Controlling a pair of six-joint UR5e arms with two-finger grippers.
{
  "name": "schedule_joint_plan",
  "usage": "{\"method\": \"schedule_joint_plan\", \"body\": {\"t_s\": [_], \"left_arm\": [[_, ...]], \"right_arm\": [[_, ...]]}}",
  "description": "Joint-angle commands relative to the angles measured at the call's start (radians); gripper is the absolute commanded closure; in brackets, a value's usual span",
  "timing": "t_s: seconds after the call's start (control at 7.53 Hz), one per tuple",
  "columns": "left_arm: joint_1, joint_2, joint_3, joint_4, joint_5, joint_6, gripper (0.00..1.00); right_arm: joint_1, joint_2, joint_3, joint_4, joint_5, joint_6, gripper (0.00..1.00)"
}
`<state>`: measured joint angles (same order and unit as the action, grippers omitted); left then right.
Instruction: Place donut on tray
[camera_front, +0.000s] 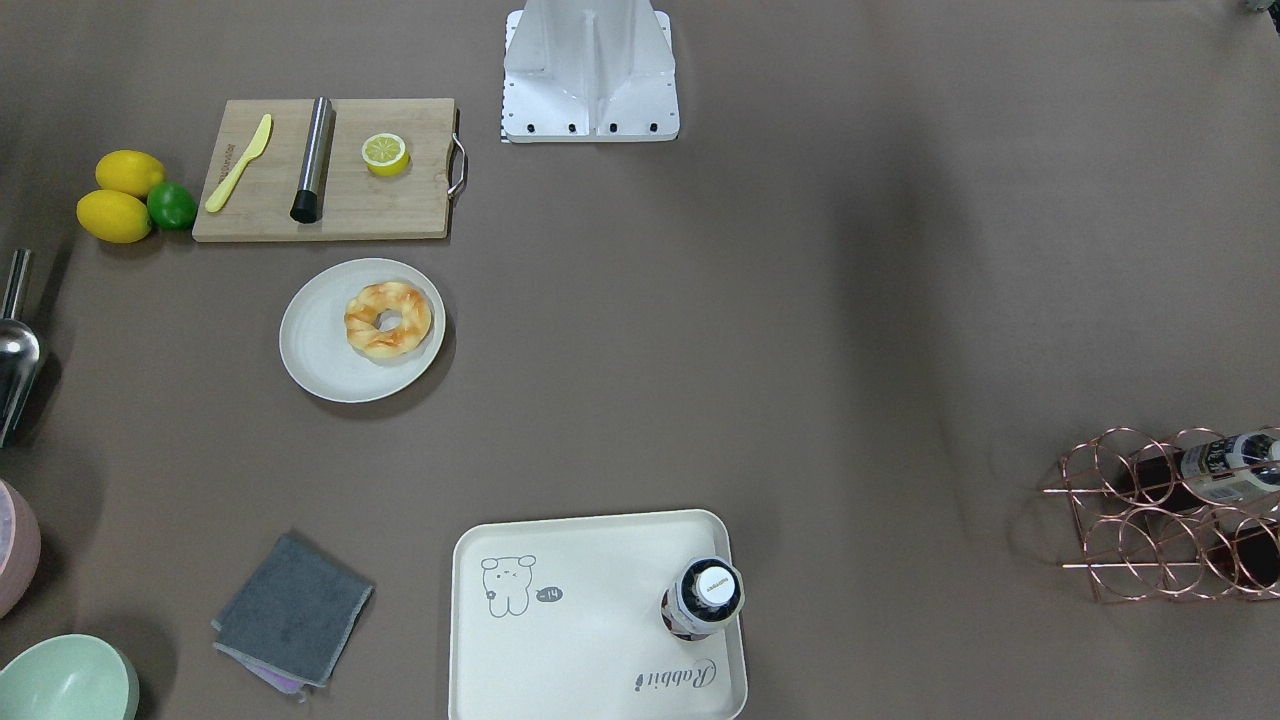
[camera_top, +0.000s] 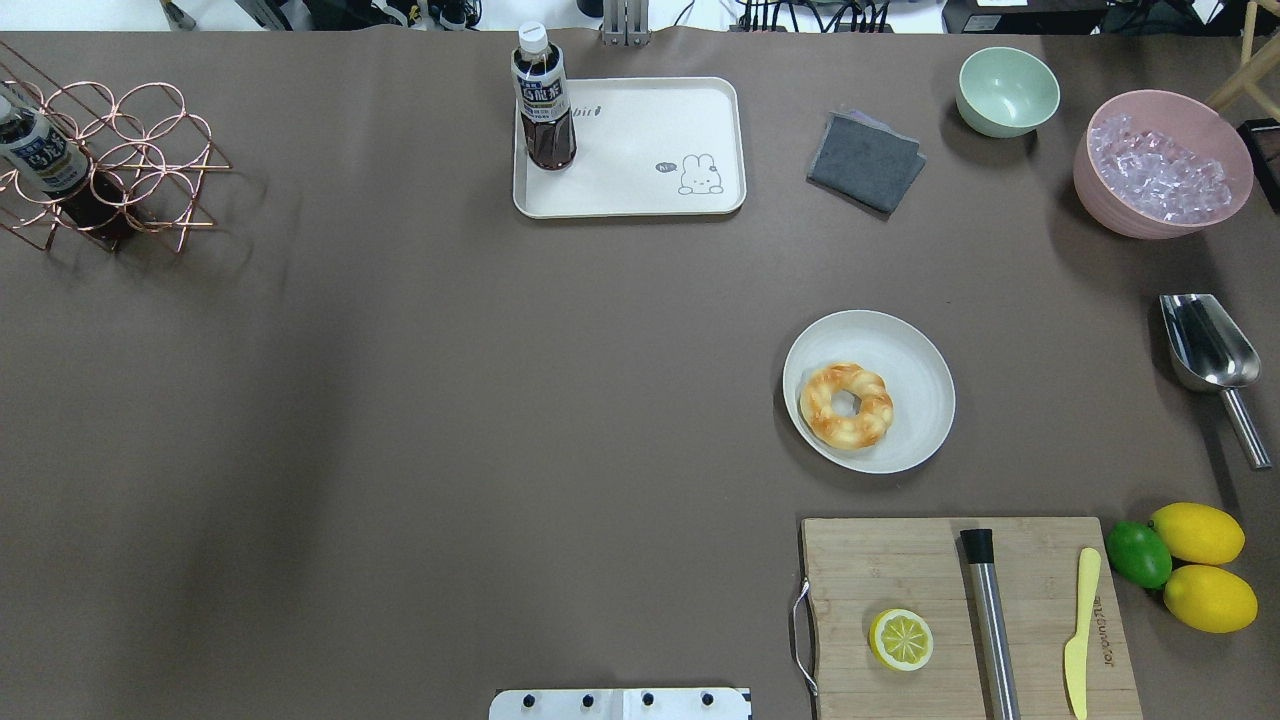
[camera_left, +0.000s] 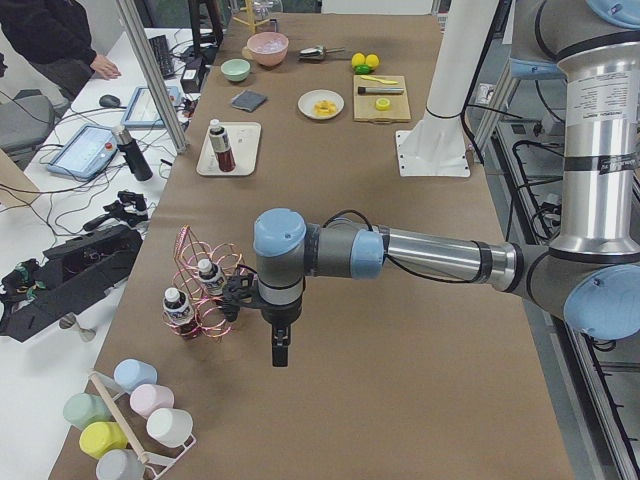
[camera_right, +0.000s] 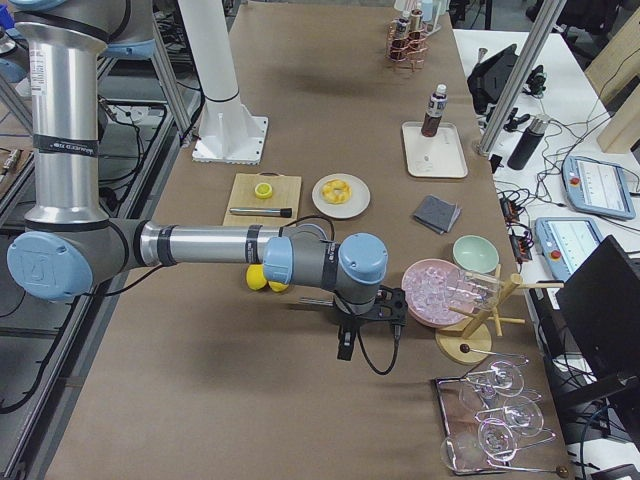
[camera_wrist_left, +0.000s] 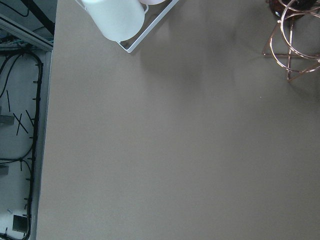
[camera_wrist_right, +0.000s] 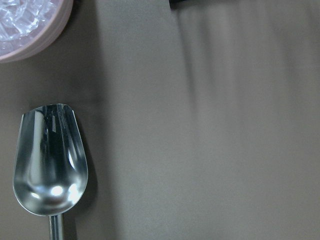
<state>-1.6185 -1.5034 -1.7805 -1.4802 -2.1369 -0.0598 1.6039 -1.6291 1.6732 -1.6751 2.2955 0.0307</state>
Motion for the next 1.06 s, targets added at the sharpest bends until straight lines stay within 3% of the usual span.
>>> {"method": "schedule_joint_plan", "body": {"t_s": [0.0, 0.4, 0.8, 0.93], "left_arm": [[0.002, -0.006, 0.000, 0.000, 0.000, 0.000, 0.02], [0.002, -0.006, 0.000, -0.002, 0.002, 0.000, 0.02], [0.003, -0.005, 0.003, -0.002, 0.000, 0.000, 0.02], [0.003, -0.004, 0.001, 0.000, 0.000, 0.000, 0.02]], "right_arm": [[0.001, 0.000, 0.000, 0.000, -0.002, 0.000, 0.00], [-0.001, 0.000, 0.019, -0.002, 0.004, 0.008, 0.00], [-0.051, -0.009, 0.121, -0.002, 0.082, 0.026, 0.00], [-0.106, -0.008, 0.172, 0.000, 0.081, 0.119, 0.00]]}}
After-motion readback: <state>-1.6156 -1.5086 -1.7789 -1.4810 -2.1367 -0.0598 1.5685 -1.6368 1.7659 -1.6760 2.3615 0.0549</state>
